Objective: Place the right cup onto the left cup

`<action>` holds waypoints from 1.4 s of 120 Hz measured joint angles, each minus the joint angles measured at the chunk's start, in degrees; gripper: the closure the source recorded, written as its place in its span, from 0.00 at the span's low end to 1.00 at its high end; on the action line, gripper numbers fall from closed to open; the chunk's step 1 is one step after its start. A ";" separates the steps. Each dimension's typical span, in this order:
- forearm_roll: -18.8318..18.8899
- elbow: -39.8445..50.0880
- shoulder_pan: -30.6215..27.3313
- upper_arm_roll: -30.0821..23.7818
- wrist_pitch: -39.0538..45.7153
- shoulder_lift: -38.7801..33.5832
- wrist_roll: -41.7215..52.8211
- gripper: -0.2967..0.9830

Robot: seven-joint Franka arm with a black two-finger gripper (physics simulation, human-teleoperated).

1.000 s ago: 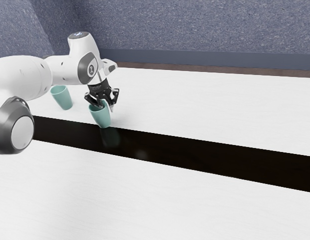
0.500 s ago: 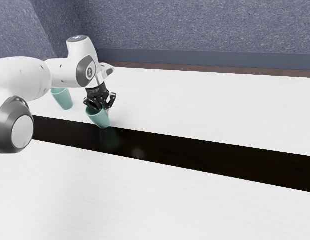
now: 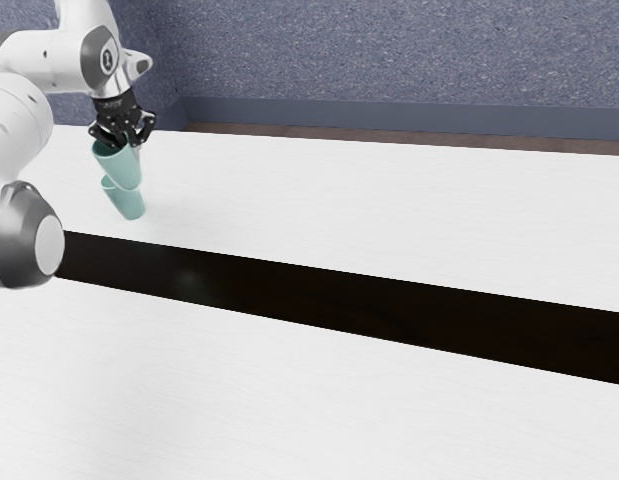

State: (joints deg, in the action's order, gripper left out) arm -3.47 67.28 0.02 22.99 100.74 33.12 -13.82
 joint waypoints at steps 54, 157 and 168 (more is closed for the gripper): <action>-2.59 -33.96 -9.41 -0.16 -14.52 20.26 2.57 0.84; -4.79 -46.14 -13.54 -0.04 -12.95 29.38 4.15 0.84; -4.82 -46.09 -13.54 -0.08 -12.25 29.82 4.22 0.84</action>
State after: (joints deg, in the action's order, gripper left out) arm -8.29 21.19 -13.52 22.91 88.50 62.94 -9.60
